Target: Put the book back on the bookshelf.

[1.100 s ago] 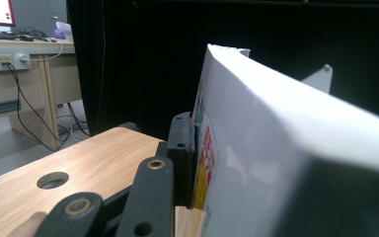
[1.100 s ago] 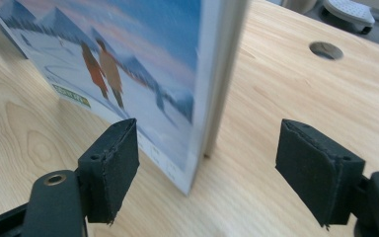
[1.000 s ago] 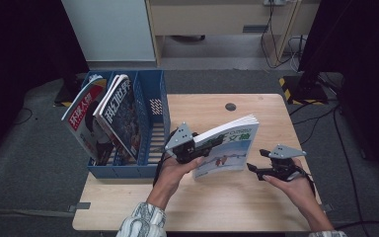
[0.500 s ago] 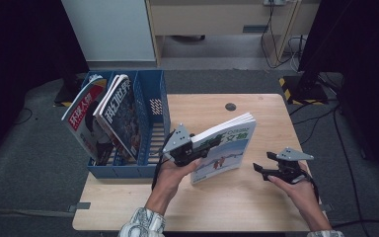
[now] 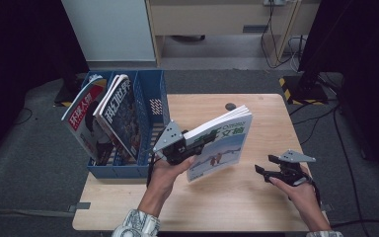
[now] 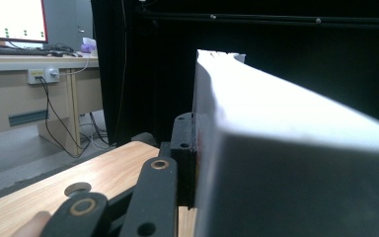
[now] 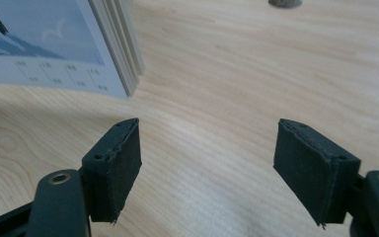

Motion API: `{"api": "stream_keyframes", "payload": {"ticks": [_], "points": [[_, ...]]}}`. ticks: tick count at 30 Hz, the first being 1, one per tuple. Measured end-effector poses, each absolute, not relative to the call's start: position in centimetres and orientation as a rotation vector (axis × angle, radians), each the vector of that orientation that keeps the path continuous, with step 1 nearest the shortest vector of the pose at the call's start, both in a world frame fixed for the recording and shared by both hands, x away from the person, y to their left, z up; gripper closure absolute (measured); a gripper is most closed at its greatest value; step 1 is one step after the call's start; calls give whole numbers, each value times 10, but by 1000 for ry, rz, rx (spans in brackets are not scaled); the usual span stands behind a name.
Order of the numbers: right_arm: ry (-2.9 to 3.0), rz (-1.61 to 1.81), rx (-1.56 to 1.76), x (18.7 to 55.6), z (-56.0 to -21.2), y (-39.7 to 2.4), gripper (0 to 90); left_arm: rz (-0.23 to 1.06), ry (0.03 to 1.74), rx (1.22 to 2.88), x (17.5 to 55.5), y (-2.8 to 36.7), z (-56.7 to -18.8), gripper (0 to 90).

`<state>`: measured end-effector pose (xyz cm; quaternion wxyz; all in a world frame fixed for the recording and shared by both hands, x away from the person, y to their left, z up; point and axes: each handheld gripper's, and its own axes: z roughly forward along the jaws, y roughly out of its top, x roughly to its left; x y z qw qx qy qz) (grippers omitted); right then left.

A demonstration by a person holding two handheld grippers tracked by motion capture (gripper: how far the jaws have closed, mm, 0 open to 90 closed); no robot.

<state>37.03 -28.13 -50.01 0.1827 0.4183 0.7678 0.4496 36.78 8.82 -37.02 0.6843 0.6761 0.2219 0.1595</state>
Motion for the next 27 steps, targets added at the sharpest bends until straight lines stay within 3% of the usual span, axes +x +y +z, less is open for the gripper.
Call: {"api": "stream_keyframes", "payload": {"ticks": [27], "points": [[2179, 946, 1433, 378, -523, -287, 151, 370, 516, 1502, 367, 102, -344, 732]]}}
